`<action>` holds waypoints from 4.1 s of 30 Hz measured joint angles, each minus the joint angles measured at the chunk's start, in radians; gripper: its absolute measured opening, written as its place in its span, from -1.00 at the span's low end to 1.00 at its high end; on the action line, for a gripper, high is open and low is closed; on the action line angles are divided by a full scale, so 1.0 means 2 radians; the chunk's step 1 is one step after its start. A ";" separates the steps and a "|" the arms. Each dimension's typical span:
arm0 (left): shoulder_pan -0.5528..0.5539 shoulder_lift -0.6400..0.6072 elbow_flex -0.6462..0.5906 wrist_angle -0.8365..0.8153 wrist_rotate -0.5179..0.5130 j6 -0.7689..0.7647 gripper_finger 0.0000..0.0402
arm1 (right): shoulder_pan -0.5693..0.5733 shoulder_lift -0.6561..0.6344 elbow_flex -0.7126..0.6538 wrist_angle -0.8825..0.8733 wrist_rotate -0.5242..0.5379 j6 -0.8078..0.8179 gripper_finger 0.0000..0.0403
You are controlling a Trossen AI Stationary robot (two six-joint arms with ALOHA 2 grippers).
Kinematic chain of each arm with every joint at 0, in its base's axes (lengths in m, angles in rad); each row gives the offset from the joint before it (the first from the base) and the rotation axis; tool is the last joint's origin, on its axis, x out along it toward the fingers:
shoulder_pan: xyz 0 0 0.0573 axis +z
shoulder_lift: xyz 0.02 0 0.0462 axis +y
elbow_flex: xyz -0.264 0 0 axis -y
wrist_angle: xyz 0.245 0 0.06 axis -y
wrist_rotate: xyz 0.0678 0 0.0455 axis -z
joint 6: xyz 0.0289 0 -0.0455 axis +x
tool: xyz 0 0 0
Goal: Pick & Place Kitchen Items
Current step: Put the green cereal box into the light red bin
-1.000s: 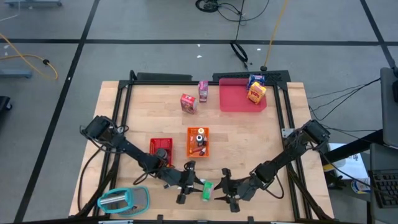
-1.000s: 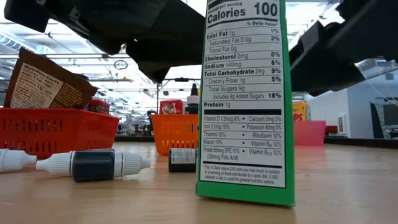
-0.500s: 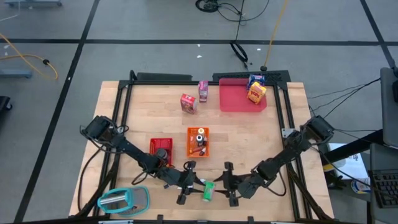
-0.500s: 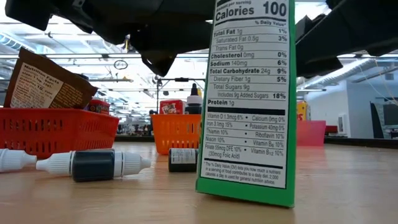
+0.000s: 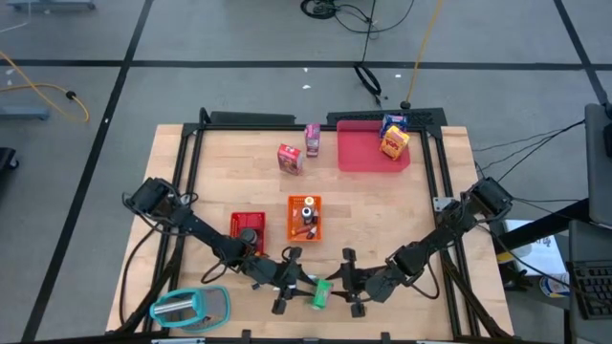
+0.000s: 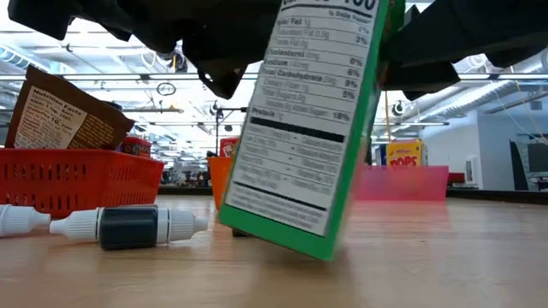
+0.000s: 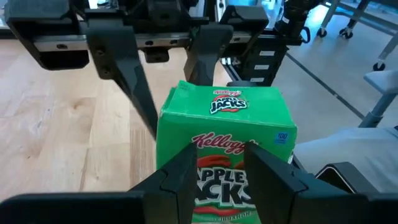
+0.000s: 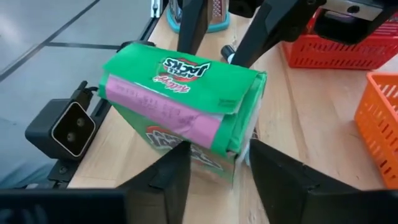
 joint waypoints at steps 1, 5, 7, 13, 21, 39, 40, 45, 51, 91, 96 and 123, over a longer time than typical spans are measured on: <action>0.000 0.000 0.000 0.000 0.000 0.000 -0.33 | 0.000 0.000 0.000 0.002 -0.001 0.000 -0.31; -0.001 0.000 0.000 0.000 0.001 0.000 -0.33 | -0.001 0.000 0.000 0.006 0.000 -0.004 -0.68; -0.001 0.000 0.000 -0.001 0.002 0.000 -0.33 | -0.001 0.000 0.000 0.006 0.000 -0.010 -0.88; 0.000 0.000 0.000 -0.003 0.002 0.000 -0.33 | -0.001 0.000 0.000 0.001 -0.001 -0.008 -0.97; 0.000 0.000 0.000 -0.004 0.001 0.000 -0.33 | 0.001 -0.015 0.000 -0.012 -0.008 0.002 -0.99; 0.000 0.000 0.000 -0.018 -0.001 -0.005 -0.33 | 0.023 -0.208 0.001 -0.222 0.086 0.010 -1.00; 0.000 0.000 0.000 -0.018 -0.001 -0.006 -0.33 | 0.023 -0.218 0.001 -0.239 0.099 0.014 -1.00; 0.000 0.000 0.000 -0.019 -0.001 -0.010 -0.33 | 0.022 -0.264 0.001 -0.305 0.170 0.020 -1.00; 0.000 0.000 0.000 -0.019 0.000 -0.019 -0.34 | -0.004 -0.306 0.001 -0.377 0.246 0.046 -1.00; -0.002 0.000 0.000 -0.019 0.000 -0.023 -0.33 | -0.278 -0.470 -0.161 -0.614 0.373 0.338 -1.00; -0.002 0.000 0.000 -0.019 0.000 -0.023 -0.34 | -0.313 -0.491 -0.210 -0.542 0.371 0.286 -1.00; -0.002 0.000 0.000 -0.019 -0.001 -0.019 -0.34 | -0.446 -0.511 -0.285 -0.335 0.254 0.132 -0.86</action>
